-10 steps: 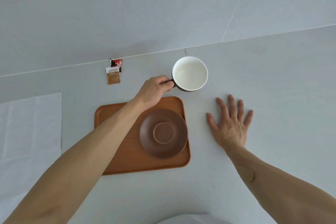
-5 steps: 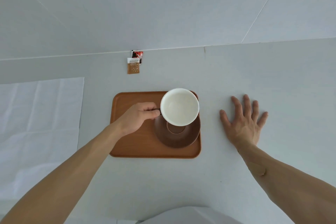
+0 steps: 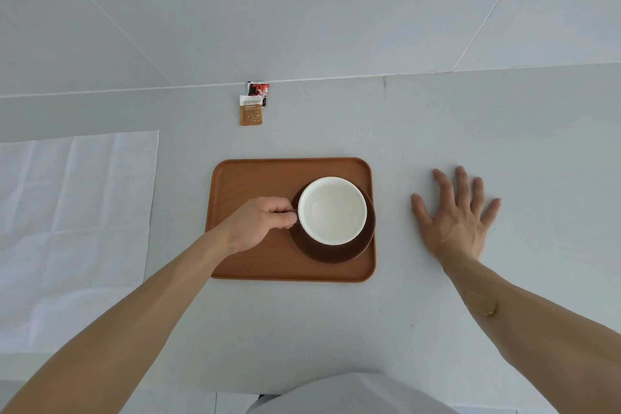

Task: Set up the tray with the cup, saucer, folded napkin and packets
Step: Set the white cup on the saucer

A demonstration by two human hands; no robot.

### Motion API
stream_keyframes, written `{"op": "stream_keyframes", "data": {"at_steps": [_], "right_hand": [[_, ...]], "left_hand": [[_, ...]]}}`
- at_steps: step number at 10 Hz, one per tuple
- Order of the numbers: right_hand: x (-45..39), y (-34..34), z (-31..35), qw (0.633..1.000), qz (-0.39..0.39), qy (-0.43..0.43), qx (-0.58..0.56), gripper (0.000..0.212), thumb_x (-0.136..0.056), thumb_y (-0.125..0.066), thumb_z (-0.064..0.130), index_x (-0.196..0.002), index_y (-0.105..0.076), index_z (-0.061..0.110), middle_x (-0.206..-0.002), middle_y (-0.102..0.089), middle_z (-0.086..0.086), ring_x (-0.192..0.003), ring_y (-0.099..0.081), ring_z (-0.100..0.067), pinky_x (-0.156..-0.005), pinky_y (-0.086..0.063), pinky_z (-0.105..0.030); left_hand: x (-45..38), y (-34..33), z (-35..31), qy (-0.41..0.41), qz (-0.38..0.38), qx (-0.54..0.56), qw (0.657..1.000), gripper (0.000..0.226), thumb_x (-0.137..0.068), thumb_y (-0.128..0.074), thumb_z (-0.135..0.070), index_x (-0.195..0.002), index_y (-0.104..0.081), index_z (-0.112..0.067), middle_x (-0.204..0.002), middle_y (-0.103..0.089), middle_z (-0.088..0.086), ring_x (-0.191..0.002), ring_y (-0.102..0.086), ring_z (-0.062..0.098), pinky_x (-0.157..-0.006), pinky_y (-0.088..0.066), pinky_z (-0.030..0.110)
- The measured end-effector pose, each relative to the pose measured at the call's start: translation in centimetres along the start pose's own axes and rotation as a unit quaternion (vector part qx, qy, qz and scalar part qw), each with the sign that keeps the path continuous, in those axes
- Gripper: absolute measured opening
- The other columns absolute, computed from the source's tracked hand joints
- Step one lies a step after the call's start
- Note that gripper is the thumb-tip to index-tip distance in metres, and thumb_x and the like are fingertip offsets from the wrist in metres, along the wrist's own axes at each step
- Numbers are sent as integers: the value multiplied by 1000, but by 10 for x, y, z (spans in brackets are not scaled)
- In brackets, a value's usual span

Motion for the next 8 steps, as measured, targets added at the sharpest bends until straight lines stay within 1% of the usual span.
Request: {"op": "stream_keyframes", "data": {"at_steps": [2, 3, 4, 5, 6, 8], "right_hand": [[-1, 0, -1, 1000, -2, 0, -2, 66, -88, -21, 75, -147, -16, 44, -163, -7, 7, -150, 4, -22, -119, 5, -58], [-1, -1, 0, 1000, -4, 1, -2, 66, -88, -20, 75, -147, -15, 44, -163, -7, 7, -150, 4, -21, -119, 5, -58], [-1, -1, 0, 1000, -4, 1, -2, 66, -88, -21, 75, -147, -15, 45, -163, -7, 7, -150, 3, -21, -119, 5, -58], [-1, -1, -1, 1000, -5, 1, -2, 66, -88, -21, 75, -147, -15, 45, -163, -8, 7, -150, 3, -21, -119, 5, -58], [0, -1, 0, 1000, -3, 1, -7, 66, -89, -22, 74, -147, -15, 45, -163, -8, 7, -150, 3, -21, -118, 4, -58], [0, 0, 0, 1000, -5, 2, -9, 65, -89, -23, 74, -147, -16, 44, -163, -8, 6, -150, 3, -22, -118, 5, -58]], "left_hand": [[-1, -6, 3, 5, 18, -8, 1000, 19, -91, -58, -33, -75, -68, -31, -79, -67, -14, -83, -61, 2, -90, -46, 32], [0, -5, 2, 8, 13, -38, 999, 19, -94, -57, -32, -78, -67, -34, -80, -68, -12, -82, -62, 4, -84, -47, 29], [0, 4, -4, -16, -24, -154, 988, 17, -94, -55, -37, -79, -61, -40, -73, -62, -9, -66, -55, 5, -65, -43, 25], [2, 8, -12, -45, -50, -215, 974, 11, -94, -56, -38, -84, -58, -40, -73, -59, -14, -65, -54, 3, -63, -39, 21], [3, 11, -12, -54, -70, -202, 975, 6, -94, -58, -36, -88, -61, -33, -77, -59, -15, -69, -55, 4, -64, -41, 21], [5, 8, -9, -64, -88, -179, 978, 6, -93, -59, -32, -89, -62, -29, -79, -62, -10, -73, -57, 10, -67, -48, 29]]}}
Point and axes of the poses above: each hand's wrist, its own x-axis away from the middle knuckle, its own y-axis out of the back of the hand, z = x × y, the point moved 8 cm from there along -x, towards the middle knuckle
